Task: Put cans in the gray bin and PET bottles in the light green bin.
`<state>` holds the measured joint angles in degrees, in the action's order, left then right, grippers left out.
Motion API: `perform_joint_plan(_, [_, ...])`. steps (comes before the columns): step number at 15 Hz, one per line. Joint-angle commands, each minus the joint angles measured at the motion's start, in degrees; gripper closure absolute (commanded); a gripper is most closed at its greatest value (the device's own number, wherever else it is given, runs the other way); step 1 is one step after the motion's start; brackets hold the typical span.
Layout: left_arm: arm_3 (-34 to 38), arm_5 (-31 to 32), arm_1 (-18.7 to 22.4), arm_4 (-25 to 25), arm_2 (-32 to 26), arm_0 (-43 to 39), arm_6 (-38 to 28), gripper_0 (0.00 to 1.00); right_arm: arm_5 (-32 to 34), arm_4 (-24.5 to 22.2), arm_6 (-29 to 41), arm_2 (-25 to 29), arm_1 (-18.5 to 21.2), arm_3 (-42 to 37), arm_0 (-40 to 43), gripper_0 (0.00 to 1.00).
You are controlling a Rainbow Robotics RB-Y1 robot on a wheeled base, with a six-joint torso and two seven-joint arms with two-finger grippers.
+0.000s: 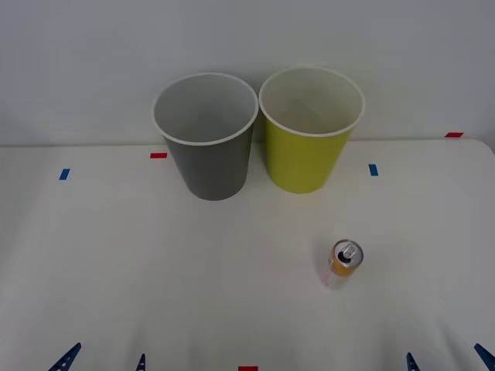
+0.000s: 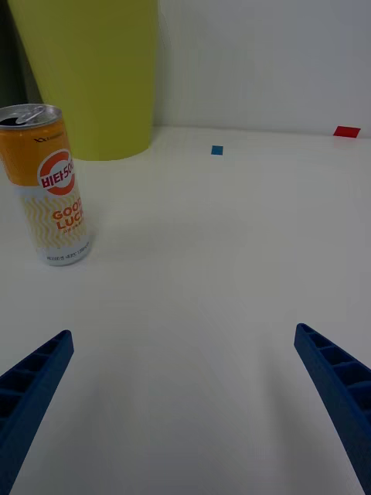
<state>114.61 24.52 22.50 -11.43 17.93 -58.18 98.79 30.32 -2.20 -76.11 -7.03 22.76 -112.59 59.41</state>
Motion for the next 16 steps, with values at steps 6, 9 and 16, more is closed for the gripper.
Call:
perform_joint_plan(6, [0.0,0.0,0.0,0.0,0.0,0.0,0.0,0.0,0.0,0.0,0.0,0.0,0.0,0.0,0.0,0.0])
perform_joint_plan(9, [0.0,0.0,0.0,0.0,0.0,0.0,0.0,0.0,0.0,0.0,0.0,0.0,0.0,0.0,0.0,0.0])
perform_joint_plan(16, [0.0,0.0,0.0,0.0,0.0,0.0,0.0,0.0,0.0,0.0,0.0,0.0,0.0,0.0,0.0,0.0])
